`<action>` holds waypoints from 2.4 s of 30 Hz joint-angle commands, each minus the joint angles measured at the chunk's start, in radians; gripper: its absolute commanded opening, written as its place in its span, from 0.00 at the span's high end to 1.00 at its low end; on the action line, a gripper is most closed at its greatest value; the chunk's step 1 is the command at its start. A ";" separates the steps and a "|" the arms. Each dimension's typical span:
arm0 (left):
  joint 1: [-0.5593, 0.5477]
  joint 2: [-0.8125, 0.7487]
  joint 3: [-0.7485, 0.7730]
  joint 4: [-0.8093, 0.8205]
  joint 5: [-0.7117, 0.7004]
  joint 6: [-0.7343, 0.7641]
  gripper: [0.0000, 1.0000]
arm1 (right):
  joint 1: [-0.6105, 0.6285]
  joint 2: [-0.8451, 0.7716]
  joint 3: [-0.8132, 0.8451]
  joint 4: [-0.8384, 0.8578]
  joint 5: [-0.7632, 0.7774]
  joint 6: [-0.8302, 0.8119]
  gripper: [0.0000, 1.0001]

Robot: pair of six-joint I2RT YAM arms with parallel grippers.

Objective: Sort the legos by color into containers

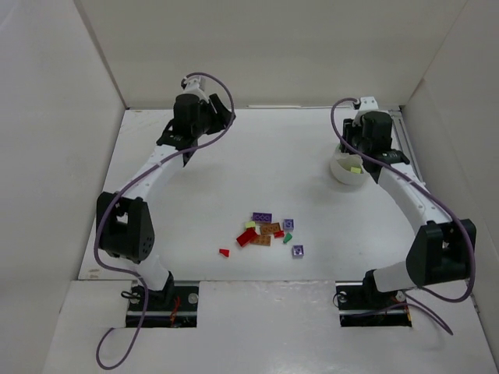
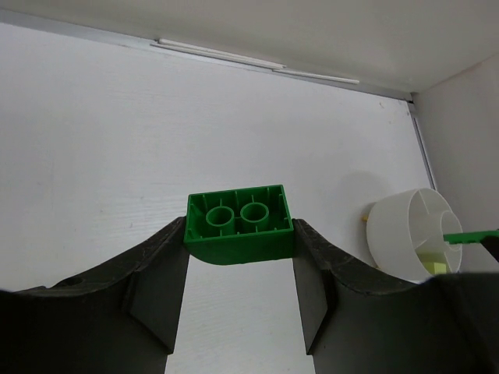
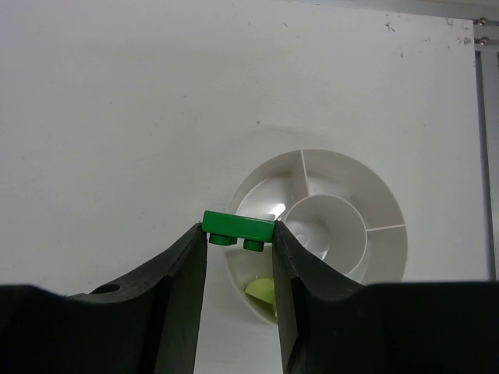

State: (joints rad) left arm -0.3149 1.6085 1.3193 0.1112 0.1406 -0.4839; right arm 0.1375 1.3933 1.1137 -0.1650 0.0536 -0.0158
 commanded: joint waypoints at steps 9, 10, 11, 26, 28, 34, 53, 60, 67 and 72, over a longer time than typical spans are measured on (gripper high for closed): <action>0.050 0.172 0.322 -0.028 0.206 0.056 0.78 | -0.027 0.101 0.181 0.035 -0.015 -0.093 1.00; 0.050 0.183 0.336 -0.028 0.206 0.056 0.78 | -0.038 0.101 0.181 0.035 -0.015 -0.093 1.00; 0.050 0.183 0.354 -0.037 0.206 0.056 0.78 | -0.053 0.101 0.181 0.035 -0.015 -0.093 1.00; 0.050 0.266 0.428 -0.018 0.271 0.067 0.78 | -0.067 0.110 0.149 0.013 -0.026 -0.093 1.00; 0.050 0.266 0.439 -0.018 0.271 0.067 0.78 | -0.067 0.110 0.149 0.013 -0.026 -0.093 1.00; 0.050 0.288 0.477 -0.030 0.271 0.067 0.78 | -0.067 0.110 0.149 0.013 -0.044 -0.093 1.00; 0.050 0.297 0.486 -0.039 0.289 0.057 0.78 | -0.067 0.092 0.140 0.022 -0.044 -0.093 1.00; 0.050 0.306 0.486 -0.039 0.298 0.057 0.78 | -0.067 0.092 0.140 0.022 -0.035 -0.084 1.00; 0.050 0.306 0.486 -0.039 0.298 0.057 0.78 | -0.067 0.092 0.130 0.022 -0.035 -0.075 1.00; 0.050 0.306 0.486 -0.048 0.307 0.057 0.78 | -0.067 0.072 0.120 0.022 -0.025 -0.075 1.00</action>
State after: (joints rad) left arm -0.2668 1.9175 1.7565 0.0395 0.4206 -0.4282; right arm 0.0704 1.4998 1.2423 -0.1722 0.0193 -0.0998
